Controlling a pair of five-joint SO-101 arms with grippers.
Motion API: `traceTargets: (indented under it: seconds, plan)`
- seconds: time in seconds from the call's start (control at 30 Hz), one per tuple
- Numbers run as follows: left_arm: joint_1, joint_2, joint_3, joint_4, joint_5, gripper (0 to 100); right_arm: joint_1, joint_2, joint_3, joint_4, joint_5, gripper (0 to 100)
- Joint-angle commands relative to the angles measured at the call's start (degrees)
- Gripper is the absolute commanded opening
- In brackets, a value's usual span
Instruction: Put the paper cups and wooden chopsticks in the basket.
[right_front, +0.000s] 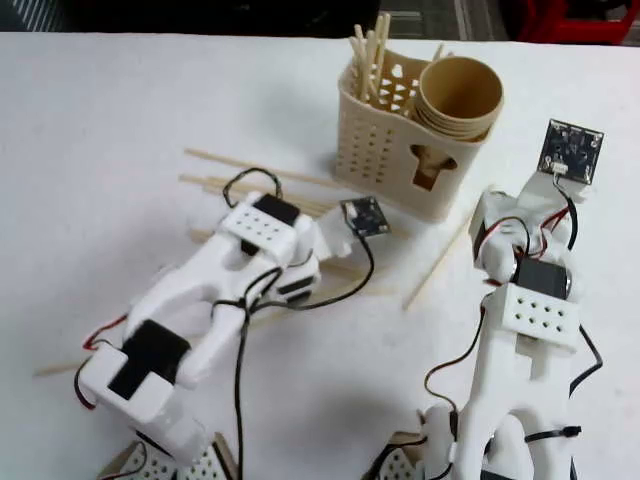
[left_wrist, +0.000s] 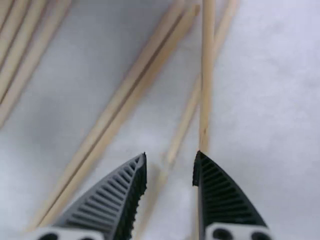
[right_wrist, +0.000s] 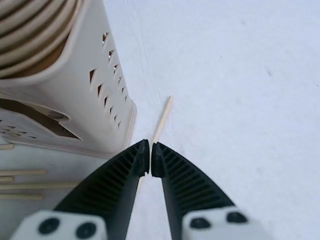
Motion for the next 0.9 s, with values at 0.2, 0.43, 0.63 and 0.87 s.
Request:
traceTargets:
  seconds: [0.2, 0.43, 0.63, 0.87]
  plan:
    - [3.74, -0.13, -2.73, -5.27, 7.91, 23, 0.40, -2.07, -0.79, -1.01, 0.00, 2.5]
    - [4.70, 7.25, -7.03, -4.66, 8.26, 22, 0.40, -2.07, -0.79, -1.01, 0.00, 2.5]
    - [4.88, 16.40, -18.55, 4.04, 8.18, 15, 0.40, -2.07, -0.79, -1.01, 0.00, 2.5]
    - [7.69, 21.23, -23.38, 10.02, 7.65, 2, 0.40, -2.07, -0.79, -1.01, 0.00, 2.5]
